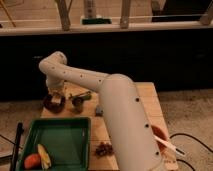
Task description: Place eraser in purple bowl
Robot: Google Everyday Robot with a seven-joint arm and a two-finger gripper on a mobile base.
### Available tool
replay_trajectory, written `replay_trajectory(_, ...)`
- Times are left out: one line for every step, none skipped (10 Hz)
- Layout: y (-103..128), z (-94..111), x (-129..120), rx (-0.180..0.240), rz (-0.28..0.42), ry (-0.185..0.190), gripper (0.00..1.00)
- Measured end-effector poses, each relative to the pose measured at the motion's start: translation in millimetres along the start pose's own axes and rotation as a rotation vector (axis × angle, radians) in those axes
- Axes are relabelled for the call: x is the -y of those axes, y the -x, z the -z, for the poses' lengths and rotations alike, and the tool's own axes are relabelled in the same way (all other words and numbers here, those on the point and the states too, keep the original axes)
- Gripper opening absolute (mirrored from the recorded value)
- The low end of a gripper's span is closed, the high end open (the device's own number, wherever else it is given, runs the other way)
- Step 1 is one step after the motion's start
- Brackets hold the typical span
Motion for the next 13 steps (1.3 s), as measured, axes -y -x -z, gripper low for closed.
replay_trajectory(-0.6, -1.3, 2.8, 0.004, 0.005, 0.001, 0.02)
replay_trajectory(-1.7, -2.0, 1.3, 0.008, 0.005, 0.007, 0.02)
replay_trajectory(-2.0, -2.9, 1.6, 0.011, 0.005, 0.01, 0.02)
replay_trajectory(-2.1, -3.2, 2.4, 0.013, 0.006, 0.011, 0.02)
replay_trajectory(-1.3, -3.9, 4.5, 0.017, 0.01, 0.013, 0.02)
replay_trajectory(-0.9, -4.4, 5.1, 0.018, 0.012, 0.015, 0.02)
replay_trajectory(-0.7, -4.3, 5.9, 0.02, 0.013, 0.015, 0.02)
replay_trajectory(-1.3, -3.9, 5.5, 0.027, 0.009, 0.019, 0.04)
replay_trajectory(-1.7, -3.9, 6.3, 0.034, 0.007, 0.021, 0.11)
replay_trajectory(-1.3, -4.6, 7.5, 0.04, 0.006, 0.022, 0.19)
replay_trajectory(-1.2, -4.8, 9.5, 0.044, 0.005, 0.022, 0.29)
replay_trajectory(-0.9, -5.3, 10.0, 0.049, 0.003, 0.024, 0.41)
replay_trajectory(-0.9, -5.5, 10.0, 0.052, 0.001, 0.024, 0.49)
